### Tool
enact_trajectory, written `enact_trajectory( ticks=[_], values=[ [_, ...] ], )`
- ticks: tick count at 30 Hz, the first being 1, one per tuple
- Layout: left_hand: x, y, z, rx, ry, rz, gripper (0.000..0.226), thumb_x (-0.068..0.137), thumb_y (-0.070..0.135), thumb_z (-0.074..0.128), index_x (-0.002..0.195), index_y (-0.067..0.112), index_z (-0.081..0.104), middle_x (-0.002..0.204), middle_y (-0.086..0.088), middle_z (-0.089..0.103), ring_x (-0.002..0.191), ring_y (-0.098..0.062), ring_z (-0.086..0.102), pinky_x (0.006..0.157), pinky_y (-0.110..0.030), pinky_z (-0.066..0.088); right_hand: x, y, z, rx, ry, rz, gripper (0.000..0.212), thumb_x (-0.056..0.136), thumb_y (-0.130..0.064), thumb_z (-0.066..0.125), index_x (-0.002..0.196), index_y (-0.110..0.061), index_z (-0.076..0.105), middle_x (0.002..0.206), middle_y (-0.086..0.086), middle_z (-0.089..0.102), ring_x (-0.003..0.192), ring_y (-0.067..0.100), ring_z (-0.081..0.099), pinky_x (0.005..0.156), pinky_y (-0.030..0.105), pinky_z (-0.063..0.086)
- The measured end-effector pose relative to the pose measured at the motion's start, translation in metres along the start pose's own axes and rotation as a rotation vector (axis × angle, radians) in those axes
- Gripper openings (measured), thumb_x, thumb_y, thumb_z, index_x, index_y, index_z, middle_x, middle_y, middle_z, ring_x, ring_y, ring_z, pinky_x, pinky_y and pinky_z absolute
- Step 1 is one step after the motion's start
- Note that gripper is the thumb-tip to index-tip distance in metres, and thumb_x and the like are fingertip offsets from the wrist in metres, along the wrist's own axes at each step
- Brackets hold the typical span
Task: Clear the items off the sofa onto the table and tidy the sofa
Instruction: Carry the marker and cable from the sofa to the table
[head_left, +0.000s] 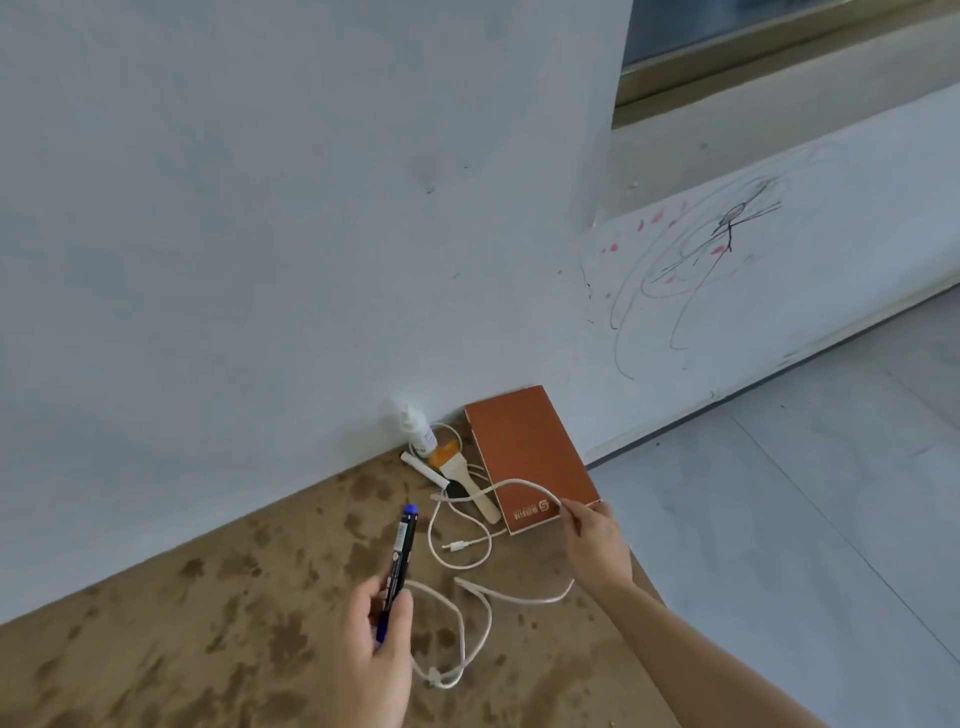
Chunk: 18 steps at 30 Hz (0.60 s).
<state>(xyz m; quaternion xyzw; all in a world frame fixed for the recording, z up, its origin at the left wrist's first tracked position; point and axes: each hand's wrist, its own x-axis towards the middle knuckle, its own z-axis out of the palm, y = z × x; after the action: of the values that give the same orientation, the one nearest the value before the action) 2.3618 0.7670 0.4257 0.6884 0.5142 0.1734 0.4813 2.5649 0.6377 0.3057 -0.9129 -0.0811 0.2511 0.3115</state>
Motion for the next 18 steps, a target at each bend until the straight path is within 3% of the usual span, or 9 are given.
enact_trajectory(
  ticks=[4, 7, 9, 12, 15, 18],
  values=[
    [0.048, -0.006, 0.055, 0.152, -0.109, -0.116, 0.011, 0.089, 0.029, 0.066, 0.099, 0.030, 0.062, 0.093, 0.010, 0.065, 0.090, -0.011, 0.062, 0.070, -0.026, 0.045, 0.004, 0.022, -0.009, 0.003, -0.065, -0.073, 0.033, 0.098, -0.021, 0.045, 0.121, -0.032, 0.066, 0.115, -0.011, 0.062, 0.096, 0.009, 0.058, 0.077, 0.022, 0.047],
    [0.080, -0.010, 0.094, 0.243, -0.113, -0.151, 0.021, 0.088, 0.031, 0.068, 0.106, 0.022, 0.064, 0.089, 0.007, 0.067, 0.089, -0.020, 0.066, 0.077, -0.033, 0.052, 0.003, 0.031, -0.014, 0.012, -0.154, -0.077, 0.025, 0.098, -0.029, 0.049, 0.119, -0.034, 0.062, 0.111, -0.013, 0.061, 0.095, 0.008, 0.060, 0.079, 0.025, 0.052],
    [0.093, -0.009, 0.113, 0.256, -0.112, -0.179, 0.032, 0.088, 0.031, 0.068, 0.117, 0.020, 0.058, 0.088, 0.008, 0.065, 0.080, -0.018, 0.067, 0.071, -0.029, 0.051, 0.000, 0.038, -0.015, -0.029, -0.249, -0.105, 0.029, 0.098, -0.033, 0.050, 0.126, -0.033, 0.056, 0.114, -0.009, 0.060, 0.101, 0.012, 0.060, 0.082, 0.028, 0.054],
    [0.101, -0.012, 0.131, 0.373, -0.150, -0.162, 0.035, 0.090, 0.025, 0.066, 0.121, 0.018, 0.051, 0.087, 0.007, 0.065, 0.078, -0.019, 0.065, 0.067, -0.029, 0.048, -0.006, 0.043, -0.019, -0.064, -0.358, -0.133, 0.039, 0.100, -0.034, 0.049, 0.140, -0.032, 0.045, 0.114, -0.008, 0.050, 0.100, 0.012, 0.055, 0.075, 0.019, 0.049],
    [0.097, -0.018, 0.138, 0.481, -0.180, -0.119, 0.036, 0.090, 0.023, 0.065, 0.122, 0.014, 0.051, 0.099, -0.002, 0.069, 0.090, -0.027, 0.067, 0.073, -0.032, 0.051, -0.008, 0.045, -0.023, -0.088, -0.374, -0.174, 0.042, 0.101, -0.031, 0.049, 0.143, -0.030, 0.043, 0.111, -0.009, 0.045, 0.099, 0.010, 0.051, 0.085, 0.021, 0.048],
    [0.079, -0.020, 0.136, 0.405, -0.095, -0.112, 0.039, 0.091, 0.025, 0.064, 0.123, 0.012, 0.045, 0.097, -0.006, 0.072, 0.081, -0.026, 0.068, 0.060, -0.029, 0.047, -0.005, 0.046, -0.024, -0.057, -0.352, -0.142, 0.040, 0.101, -0.026, 0.050, 0.141, -0.027, 0.045, 0.111, -0.010, 0.047, 0.099, 0.010, 0.049, 0.090, 0.023, 0.045]
  ],
)
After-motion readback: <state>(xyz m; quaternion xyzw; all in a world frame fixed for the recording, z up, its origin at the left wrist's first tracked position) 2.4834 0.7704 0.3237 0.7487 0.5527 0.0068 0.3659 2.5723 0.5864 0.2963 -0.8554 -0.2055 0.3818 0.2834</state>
